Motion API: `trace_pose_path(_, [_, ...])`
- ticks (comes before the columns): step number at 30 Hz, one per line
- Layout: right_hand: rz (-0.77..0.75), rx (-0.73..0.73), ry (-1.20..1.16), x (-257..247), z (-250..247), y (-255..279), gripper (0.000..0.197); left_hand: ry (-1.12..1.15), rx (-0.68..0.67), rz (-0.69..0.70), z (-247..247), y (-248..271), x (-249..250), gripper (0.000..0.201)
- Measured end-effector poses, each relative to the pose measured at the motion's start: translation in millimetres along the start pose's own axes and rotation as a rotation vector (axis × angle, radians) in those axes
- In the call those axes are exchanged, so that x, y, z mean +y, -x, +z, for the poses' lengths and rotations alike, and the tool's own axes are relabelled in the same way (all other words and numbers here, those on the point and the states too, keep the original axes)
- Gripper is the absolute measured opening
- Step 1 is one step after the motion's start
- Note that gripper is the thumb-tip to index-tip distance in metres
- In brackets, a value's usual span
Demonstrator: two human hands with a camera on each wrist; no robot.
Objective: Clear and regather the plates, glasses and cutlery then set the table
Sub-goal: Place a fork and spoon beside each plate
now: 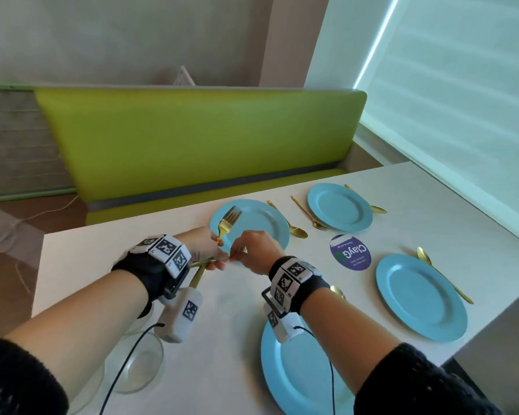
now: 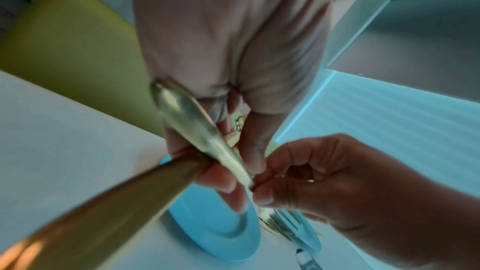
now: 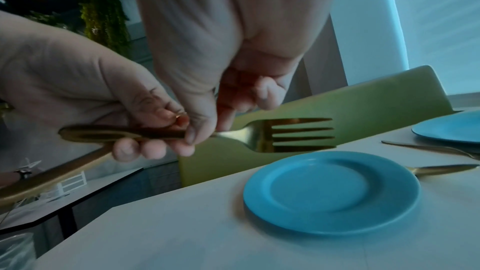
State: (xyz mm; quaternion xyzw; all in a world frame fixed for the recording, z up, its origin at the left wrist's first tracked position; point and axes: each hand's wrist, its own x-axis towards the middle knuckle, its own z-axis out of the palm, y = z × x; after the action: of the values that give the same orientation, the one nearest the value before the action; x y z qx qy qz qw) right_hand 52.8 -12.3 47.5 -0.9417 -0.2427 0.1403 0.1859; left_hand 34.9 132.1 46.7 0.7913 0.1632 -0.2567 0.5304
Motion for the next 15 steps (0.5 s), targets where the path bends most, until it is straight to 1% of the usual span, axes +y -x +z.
trace_pose_path(3, [0.075,0.006,0.003,6,8,-13,0.016,0.094,0.162,-0.036,-13,-13,-9,0.008])
trace_pose_path(6, [0.168,-0.037,-0.008,12,17,-30,0.018,0.195,0.352,-0.095,-30,-29,-19,0.023])
trace_pose_path(8, [0.239,-0.052,-0.036,15,23,-40,0.018,0.265,0.436,-0.118,-38,-33,-21,0.02])
trace_pose_path(10, [0.296,-0.088,-0.033,16,32,-54,0.02,0.338,0.479,-0.128,-48,-41,-24,0.016])
trace_pose_path(12, [0.33,-0.146,-0.008,16,42,-67,0.021,0.384,0.48,-0.12,-57,-48,-26,0.016])
trace_pose_path(15, [0.389,-0.169,-0.019,8,55,-82,0.012,0.423,0.461,-0.108,-66,-58,-32,0.016])
